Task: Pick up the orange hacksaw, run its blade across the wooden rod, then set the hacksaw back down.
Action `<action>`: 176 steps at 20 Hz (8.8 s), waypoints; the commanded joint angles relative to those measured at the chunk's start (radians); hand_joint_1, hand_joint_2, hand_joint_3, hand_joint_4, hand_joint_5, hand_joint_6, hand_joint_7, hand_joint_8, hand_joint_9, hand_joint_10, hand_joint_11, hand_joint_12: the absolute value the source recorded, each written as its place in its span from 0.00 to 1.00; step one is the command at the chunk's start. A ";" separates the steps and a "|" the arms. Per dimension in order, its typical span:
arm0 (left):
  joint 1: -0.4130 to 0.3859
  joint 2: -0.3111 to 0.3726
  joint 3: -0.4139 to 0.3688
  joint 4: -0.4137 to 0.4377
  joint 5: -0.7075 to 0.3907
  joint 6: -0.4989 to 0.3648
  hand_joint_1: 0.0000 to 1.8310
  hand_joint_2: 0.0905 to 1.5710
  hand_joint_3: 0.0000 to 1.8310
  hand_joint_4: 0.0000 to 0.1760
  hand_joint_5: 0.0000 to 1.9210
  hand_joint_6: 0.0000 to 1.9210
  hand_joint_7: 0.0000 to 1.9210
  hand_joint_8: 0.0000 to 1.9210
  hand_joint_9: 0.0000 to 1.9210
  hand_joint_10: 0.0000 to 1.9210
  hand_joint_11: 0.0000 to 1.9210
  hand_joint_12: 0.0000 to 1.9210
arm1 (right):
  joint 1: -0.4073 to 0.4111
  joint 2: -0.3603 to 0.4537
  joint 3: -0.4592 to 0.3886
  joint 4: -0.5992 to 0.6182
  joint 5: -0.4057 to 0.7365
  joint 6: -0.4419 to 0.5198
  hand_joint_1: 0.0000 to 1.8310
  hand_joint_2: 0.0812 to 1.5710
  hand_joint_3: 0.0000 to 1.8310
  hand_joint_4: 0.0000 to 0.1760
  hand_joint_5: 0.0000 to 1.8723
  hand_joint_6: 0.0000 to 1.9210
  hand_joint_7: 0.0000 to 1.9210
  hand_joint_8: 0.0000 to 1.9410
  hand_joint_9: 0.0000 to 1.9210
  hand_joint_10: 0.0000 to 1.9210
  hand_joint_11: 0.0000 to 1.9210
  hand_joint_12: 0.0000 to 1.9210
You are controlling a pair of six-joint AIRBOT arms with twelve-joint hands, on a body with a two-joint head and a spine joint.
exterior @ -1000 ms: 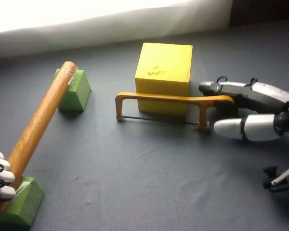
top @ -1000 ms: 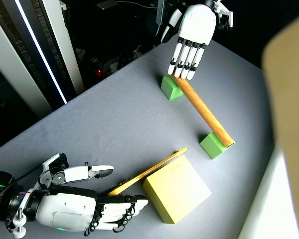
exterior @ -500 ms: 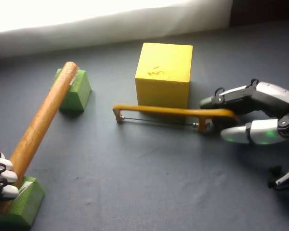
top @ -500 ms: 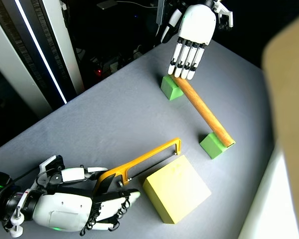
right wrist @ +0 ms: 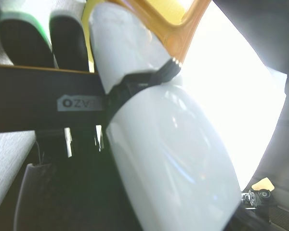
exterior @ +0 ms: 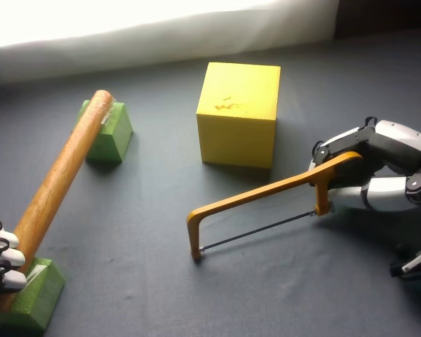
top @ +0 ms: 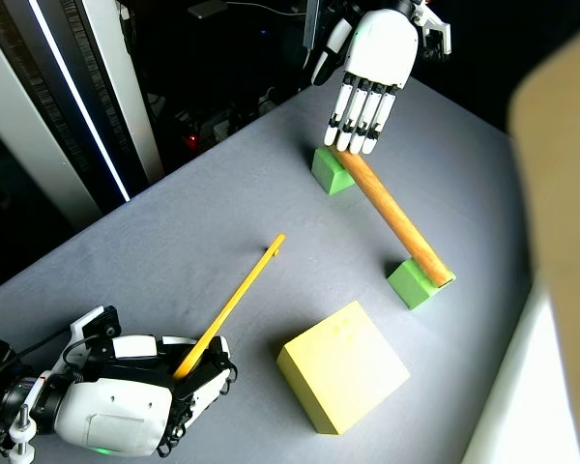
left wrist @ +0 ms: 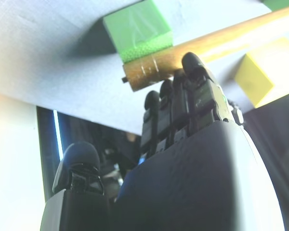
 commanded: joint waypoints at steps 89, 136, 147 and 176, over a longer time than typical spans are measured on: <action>-0.024 -0.031 0.001 -0.020 0.007 0.007 0.08 0.80 0.00 0.00 0.09 0.00 0.09 0.00 0.07 0.00 0.00 0.18 | 0.141 -0.566 -0.076 0.608 0.764 -0.502 0.75 0.72 0.00 0.00 0.43 0.53 0.46 0.58 0.48 0.72 0.50 0.72; -0.004 -0.046 0.060 -0.020 -0.014 0.007 0.08 0.81 0.00 0.00 0.07 0.00 0.07 0.00 0.05 0.00 0.00 0.17 | 0.080 -0.397 -0.246 0.577 0.796 -0.522 0.75 0.71 0.00 0.00 0.46 0.48 0.48 0.54 0.49 0.69 0.51 0.71; -0.007 -0.046 0.057 -0.020 -0.014 0.007 0.06 0.81 0.00 0.00 0.10 0.00 0.09 0.00 0.07 0.00 0.00 0.19 | 0.062 -0.176 -0.471 0.584 0.857 -0.543 0.75 0.71 0.00 0.00 0.46 0.48 0.48 0.55 0.49 0.70 0.51 0.73; -0.009 -0.050 0.057 -0.020 -0.011 0.007 0.05 0.81 0.00 0.00 0.09 0.00 0.09 0.00 0.07 0.00 0.00 0.19 | -0.196 -0.289 -0.404 0.549 0.937 -0.490 0.68 0.76 0.00 0.00 0.35 0.65 0.48 0.63 0.48 0.55 0.45 0.73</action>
